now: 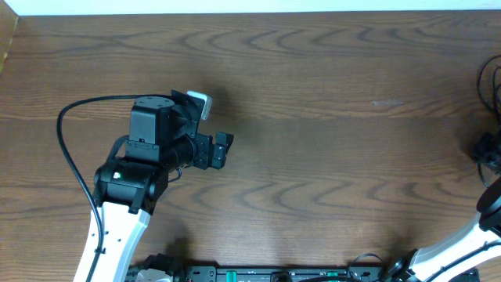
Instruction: Untangle cables
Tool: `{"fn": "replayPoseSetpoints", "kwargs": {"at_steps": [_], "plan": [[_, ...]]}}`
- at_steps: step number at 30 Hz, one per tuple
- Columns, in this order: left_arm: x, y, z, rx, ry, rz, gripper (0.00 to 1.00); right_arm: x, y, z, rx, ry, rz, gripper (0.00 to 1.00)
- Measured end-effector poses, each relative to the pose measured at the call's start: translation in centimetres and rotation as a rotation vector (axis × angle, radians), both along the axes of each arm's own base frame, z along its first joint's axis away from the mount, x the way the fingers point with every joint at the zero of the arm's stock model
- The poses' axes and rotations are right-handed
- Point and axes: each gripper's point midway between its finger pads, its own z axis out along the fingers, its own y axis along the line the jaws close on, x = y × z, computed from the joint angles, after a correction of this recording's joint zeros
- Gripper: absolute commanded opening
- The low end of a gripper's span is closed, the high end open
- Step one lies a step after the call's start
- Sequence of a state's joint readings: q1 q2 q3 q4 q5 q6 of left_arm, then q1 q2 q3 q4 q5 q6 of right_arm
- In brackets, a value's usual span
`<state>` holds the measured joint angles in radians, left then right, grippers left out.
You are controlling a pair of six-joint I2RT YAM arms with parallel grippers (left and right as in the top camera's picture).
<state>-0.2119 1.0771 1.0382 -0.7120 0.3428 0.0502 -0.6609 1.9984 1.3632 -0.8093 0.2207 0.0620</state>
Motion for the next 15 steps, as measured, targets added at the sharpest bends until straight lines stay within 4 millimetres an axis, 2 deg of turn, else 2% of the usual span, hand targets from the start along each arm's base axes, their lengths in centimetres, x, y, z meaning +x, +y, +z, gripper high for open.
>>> {"fn": "replayPoseSetpoints", "kwargs": {"at_steps": [3, 7, 11, 15], "plan": [[0.0, 0.0, 0.0, 0.001, -0.002, -0.002, 0.96, 2.0, 0.5, 1.7, 0.042, -0.052, 0.023, 0.72], [0.0, 0.0, 0.0, 0.004, -0.006, -0.005, 0.96, 5.0, 1.4, 5.5, 0.057, -0.105, 0.073, 0.77], [0.3, -0.1, 0.3, 0.000, -0.021, -0.005, 0.96, 7.1, 3.0, 8.7, 0.070, -0.139, 0.115, 0.74], [1.0, 0.2, 0.7, 0.006, -0.049, 0.018, 0.96, 8.3, 5.4, 9.4, 0.087, -0.151, 0.173, 0.68]]}}
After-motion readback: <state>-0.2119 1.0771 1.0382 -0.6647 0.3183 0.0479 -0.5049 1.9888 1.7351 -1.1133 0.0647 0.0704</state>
